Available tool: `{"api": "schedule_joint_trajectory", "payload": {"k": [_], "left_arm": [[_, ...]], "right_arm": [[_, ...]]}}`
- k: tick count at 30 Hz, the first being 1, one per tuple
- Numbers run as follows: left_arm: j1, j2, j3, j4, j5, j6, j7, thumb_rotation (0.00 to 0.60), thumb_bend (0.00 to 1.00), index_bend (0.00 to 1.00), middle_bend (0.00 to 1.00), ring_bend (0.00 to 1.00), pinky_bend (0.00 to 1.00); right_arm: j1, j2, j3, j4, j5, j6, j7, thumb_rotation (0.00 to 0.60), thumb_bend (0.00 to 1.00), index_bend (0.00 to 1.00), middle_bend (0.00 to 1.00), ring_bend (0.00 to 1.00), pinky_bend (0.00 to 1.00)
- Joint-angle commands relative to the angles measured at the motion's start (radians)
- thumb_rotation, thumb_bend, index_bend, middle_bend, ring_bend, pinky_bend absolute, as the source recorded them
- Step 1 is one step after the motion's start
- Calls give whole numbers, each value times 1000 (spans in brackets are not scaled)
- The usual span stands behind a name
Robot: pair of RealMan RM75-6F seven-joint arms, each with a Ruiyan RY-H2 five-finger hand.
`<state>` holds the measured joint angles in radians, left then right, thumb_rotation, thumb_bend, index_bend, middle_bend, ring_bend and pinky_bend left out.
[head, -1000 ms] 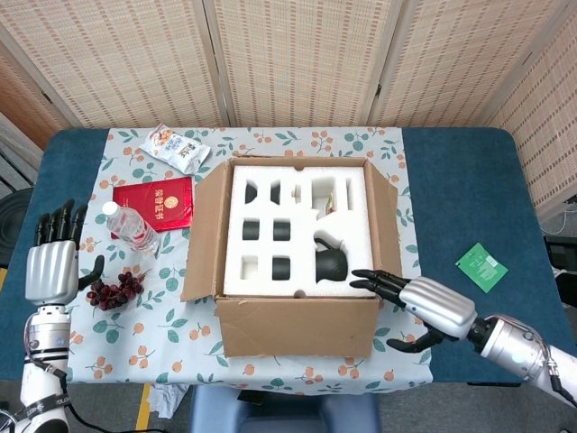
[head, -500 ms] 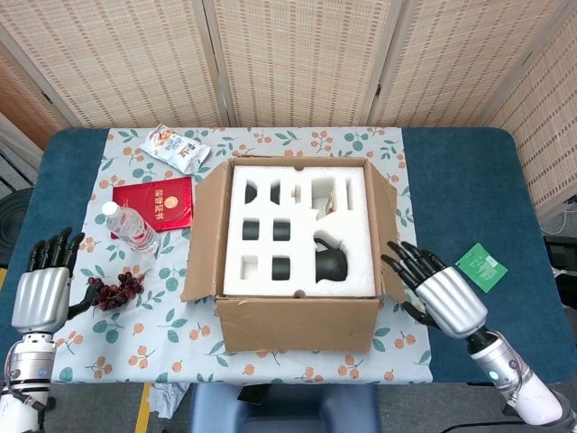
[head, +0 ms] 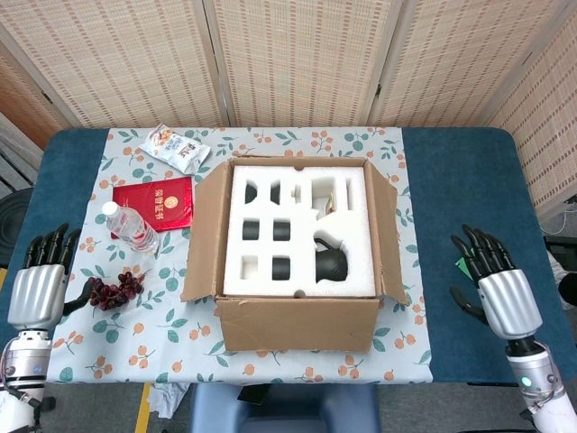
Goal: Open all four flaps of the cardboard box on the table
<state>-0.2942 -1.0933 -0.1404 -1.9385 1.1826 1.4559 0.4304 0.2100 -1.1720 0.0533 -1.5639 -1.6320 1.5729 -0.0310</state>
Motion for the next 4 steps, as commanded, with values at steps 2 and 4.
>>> {"api": "schedule_joint_trajectory", "payload": {"k": [2, 4], "left_arm": [[-7, -7, -2, 0, -7, -10, 21, 600, 421, 0, 0, 0, 0], [-9, -11, -4, -1, -5, -12, 26, 600, 420, 0, 0, 0, 0]], "right_arm": [[2, 8, -1, -1, 6, -27, 20, 600, 371, 0, 0, 0, 102], [3, 14, -5, -5, 5, -40, 26, 600, 371, 0, 0, 0, 102]]}}
